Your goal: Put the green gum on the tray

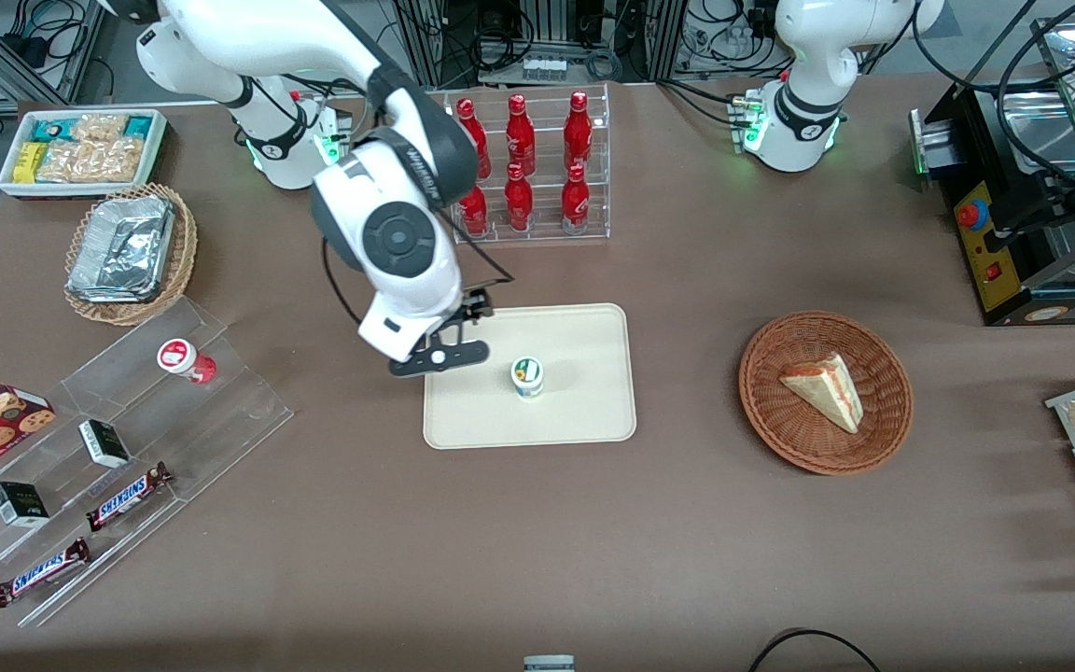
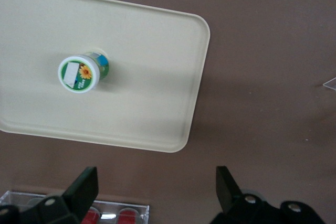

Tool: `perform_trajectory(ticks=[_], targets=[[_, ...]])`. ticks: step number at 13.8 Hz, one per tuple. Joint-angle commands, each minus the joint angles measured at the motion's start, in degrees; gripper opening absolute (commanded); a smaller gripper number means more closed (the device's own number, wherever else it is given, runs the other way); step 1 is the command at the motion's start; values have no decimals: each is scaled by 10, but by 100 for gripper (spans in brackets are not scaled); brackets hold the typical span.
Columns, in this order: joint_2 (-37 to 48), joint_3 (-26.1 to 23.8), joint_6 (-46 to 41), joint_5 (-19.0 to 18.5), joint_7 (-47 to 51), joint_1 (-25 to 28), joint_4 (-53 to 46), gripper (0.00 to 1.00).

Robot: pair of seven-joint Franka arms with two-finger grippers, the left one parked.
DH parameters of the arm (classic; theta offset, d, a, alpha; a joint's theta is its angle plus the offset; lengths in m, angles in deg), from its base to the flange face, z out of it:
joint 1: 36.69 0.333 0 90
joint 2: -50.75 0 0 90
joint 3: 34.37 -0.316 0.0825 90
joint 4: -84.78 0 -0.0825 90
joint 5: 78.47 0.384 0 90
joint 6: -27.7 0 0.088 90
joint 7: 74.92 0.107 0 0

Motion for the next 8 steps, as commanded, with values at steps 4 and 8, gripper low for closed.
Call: perform_trajectory(ticks=[4,8], targets=[[87,-8,-20,6,-104,-92,75,100],[115,-8,-31,5,-178,-149,87,100]])
